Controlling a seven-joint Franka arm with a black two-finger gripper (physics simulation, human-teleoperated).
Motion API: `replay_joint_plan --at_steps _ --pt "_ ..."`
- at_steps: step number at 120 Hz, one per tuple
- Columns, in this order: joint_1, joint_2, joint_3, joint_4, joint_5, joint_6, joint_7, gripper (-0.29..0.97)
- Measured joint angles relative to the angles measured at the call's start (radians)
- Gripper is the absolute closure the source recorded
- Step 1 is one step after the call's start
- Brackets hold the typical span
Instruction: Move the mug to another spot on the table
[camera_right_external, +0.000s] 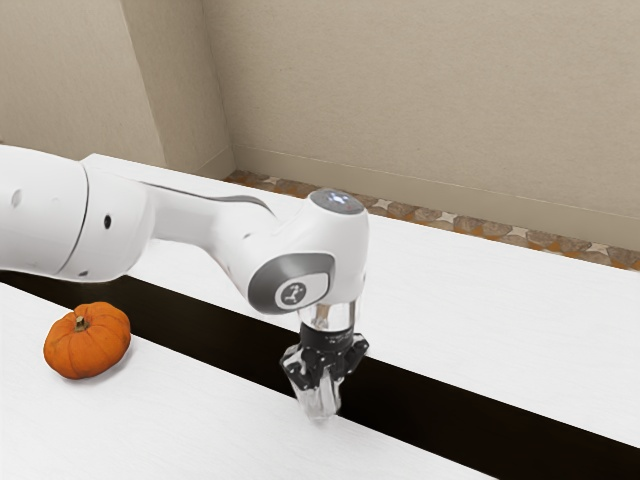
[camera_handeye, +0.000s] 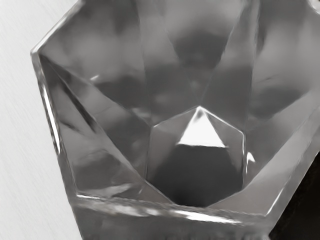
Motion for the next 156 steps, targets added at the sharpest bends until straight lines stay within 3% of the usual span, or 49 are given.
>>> replay_joint_plan --at_steps 26,68,81,100,156 --pt "-0.001 -0.036 0.014 0.017 0.046 -0.062 0.006 0.64" --pt "0.001 -0.048 0.215 0.038 0.117 -0.158 0.078 0.7" --pt "0.003 -0.028 0.281 0.042 0.163 -0.126 0.129 0.71" --pt "0.002 -0.01 0.31 0.018 0.215 -0.05 0.212 0.71" --pt "0.001 0.02 0.33 -0.078 0.231 0.118 0.37 0.66"
